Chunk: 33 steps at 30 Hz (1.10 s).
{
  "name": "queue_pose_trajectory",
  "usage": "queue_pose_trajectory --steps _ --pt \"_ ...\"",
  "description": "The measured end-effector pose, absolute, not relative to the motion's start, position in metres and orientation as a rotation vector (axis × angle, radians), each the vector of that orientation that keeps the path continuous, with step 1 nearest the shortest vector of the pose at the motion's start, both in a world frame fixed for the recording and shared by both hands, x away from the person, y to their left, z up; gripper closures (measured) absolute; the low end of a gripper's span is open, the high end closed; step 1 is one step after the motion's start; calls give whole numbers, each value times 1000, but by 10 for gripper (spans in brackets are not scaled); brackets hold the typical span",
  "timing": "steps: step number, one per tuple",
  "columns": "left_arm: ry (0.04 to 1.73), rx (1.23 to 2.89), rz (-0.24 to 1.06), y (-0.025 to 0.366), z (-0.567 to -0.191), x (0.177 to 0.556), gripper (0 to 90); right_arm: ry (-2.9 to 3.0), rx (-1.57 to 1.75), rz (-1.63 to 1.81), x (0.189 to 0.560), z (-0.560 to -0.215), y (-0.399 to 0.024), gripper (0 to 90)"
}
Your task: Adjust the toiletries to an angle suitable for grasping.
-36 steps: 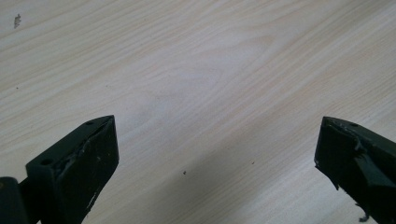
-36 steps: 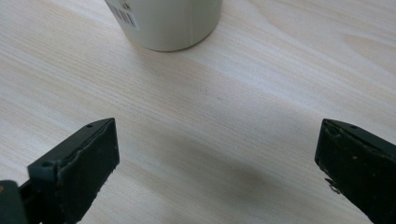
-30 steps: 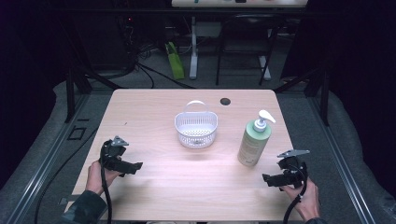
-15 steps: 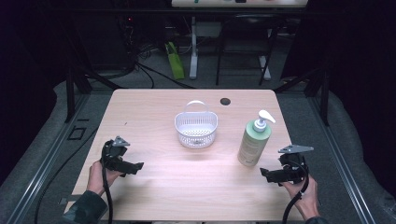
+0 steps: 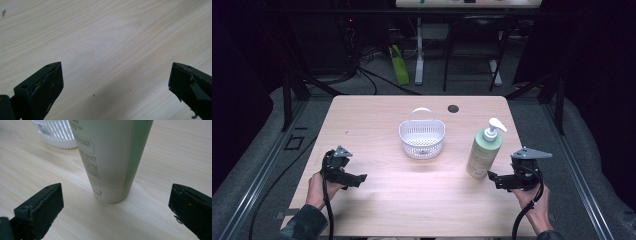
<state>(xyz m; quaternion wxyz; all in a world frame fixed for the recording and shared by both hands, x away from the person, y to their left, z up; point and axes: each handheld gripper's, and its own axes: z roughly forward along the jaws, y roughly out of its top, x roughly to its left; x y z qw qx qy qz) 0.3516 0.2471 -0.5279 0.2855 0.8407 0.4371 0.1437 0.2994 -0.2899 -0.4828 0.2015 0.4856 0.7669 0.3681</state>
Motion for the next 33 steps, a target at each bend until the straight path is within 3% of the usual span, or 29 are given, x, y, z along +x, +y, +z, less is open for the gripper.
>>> queue_pose_trajectory --steps 22,33 --pt "1162 2248 384 247 -528 352 0 2003 1290 1141 323 -464 -271 0" --pt "1157 2248 381 247 -528 352 0 1932 1272 1166 334 -458 -263 45"
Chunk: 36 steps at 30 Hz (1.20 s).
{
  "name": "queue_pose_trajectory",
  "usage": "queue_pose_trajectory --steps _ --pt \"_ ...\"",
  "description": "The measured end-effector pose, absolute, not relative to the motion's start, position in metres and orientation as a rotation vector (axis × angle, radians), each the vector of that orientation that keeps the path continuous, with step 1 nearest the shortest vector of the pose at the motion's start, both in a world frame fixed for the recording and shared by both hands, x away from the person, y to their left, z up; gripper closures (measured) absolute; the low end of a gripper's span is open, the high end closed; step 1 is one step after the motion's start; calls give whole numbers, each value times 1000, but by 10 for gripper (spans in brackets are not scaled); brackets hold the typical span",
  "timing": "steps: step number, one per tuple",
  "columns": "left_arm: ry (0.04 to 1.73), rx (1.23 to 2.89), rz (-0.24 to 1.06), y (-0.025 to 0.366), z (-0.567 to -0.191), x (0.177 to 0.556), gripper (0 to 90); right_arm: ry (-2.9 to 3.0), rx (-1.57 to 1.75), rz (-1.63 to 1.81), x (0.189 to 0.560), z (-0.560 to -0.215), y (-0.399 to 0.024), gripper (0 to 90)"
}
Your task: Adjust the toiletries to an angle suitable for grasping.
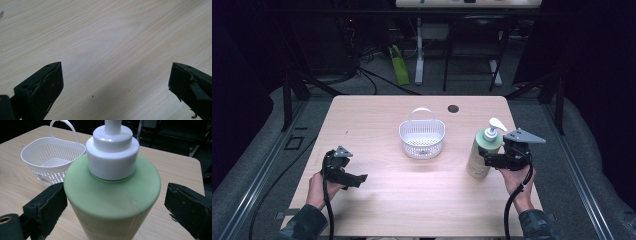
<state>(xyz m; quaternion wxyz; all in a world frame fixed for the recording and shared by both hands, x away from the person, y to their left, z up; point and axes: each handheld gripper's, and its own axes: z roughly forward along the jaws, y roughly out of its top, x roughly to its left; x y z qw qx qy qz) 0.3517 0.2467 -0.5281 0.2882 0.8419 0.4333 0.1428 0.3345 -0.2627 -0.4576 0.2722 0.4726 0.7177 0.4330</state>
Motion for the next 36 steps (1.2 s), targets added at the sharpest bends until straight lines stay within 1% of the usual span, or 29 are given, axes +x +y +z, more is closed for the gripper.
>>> queue_pose_trajectory --steps 3,5,21,36 --pt "1158 2249 378 247 -528 352 0 1932 1271 1166 335 -458 -261 67" --pt "1158 2250 376 247 -528 352 0 1929 1254 1167 336 -457 -259 110" --pt "1161 2250 378 246 -528 352 0 1924 1234 1158 335 -457 -254 115" --pt "1161 2255 374 246 -528 352 0 1964 1193 1184 336 -457 -240 115"
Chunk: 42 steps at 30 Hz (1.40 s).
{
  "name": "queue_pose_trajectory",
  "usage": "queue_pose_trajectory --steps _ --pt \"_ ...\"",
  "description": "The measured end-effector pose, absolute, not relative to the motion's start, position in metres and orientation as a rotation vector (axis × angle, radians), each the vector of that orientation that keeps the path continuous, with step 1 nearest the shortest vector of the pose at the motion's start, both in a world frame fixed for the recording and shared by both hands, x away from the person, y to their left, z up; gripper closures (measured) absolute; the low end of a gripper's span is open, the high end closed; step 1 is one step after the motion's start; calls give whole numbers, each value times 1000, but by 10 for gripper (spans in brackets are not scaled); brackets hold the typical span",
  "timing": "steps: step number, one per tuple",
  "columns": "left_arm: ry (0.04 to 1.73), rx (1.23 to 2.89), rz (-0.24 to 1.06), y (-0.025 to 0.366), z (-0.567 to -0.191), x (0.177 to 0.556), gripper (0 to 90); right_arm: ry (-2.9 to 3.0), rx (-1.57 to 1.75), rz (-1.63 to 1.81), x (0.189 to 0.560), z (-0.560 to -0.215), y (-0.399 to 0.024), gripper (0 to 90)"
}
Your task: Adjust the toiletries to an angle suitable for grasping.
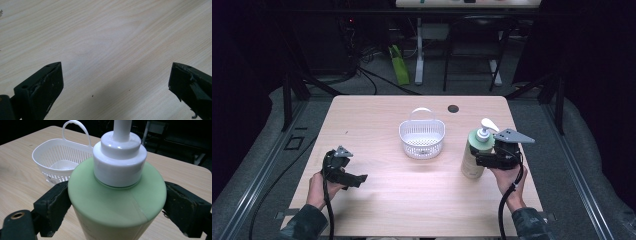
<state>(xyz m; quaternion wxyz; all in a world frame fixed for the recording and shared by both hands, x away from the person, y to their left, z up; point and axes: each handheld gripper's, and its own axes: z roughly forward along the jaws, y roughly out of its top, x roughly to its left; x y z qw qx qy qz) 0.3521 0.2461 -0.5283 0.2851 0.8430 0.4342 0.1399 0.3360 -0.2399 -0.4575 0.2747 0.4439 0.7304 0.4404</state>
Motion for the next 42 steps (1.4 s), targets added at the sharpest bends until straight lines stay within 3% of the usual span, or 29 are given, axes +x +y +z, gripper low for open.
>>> queue_pose_trajectory --steps 34,38,42 --pt "1156 2257 368 246 -529 352 0 2072 1089 1256 332 -458 -207 111" --pt "1154 2256 367 246 -529 352 0 2095 1107 1272 334 -456 -209 13" --pt "1153 2261 362 246 -529 352 0 2095 1109 1279 334 -453 -213 0"
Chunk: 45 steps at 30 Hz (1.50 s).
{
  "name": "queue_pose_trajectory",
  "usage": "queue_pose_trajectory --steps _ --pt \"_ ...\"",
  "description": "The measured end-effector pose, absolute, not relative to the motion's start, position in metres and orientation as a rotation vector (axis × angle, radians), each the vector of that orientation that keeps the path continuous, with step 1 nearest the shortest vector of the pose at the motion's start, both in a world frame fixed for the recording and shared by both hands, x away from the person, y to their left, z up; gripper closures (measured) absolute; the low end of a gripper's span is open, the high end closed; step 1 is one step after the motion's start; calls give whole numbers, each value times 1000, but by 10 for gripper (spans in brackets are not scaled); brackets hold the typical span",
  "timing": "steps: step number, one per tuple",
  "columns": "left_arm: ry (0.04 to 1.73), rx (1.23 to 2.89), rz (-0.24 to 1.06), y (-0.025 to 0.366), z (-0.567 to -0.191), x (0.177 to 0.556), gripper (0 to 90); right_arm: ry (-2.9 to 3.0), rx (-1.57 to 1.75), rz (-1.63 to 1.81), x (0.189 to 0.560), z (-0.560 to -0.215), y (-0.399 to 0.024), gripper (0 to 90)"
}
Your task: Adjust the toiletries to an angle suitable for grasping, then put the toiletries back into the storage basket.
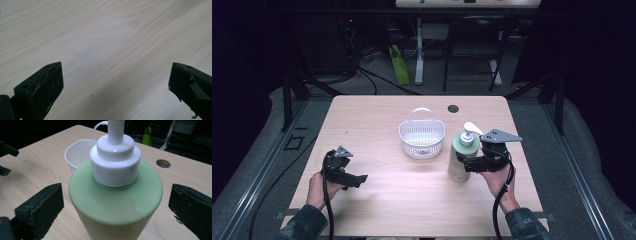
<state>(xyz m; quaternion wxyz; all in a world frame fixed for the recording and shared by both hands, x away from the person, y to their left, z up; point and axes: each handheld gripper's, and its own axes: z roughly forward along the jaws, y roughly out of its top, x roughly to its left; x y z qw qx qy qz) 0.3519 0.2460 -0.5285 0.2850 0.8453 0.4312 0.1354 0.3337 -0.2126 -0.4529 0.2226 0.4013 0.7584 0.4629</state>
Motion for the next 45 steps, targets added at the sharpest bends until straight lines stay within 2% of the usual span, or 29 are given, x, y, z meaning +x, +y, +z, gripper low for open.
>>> queue_pose_trajectory --steps 35,39,41,45 --pt "1144 2257 344 243 -530 353 0 2040 1098 1351 332 -430 -213 21" --pt "1142 2264 337 241 -531 353 0 2009 1083 1379 331 -427 -214 135" --pt "1140 2263 336 241 -530 353 0 2003 1071 1380 332 -425 -212 149" --pt "1141 2266 335 242 -531 353 0 1981 1052 1402 332 -424 -211 258"
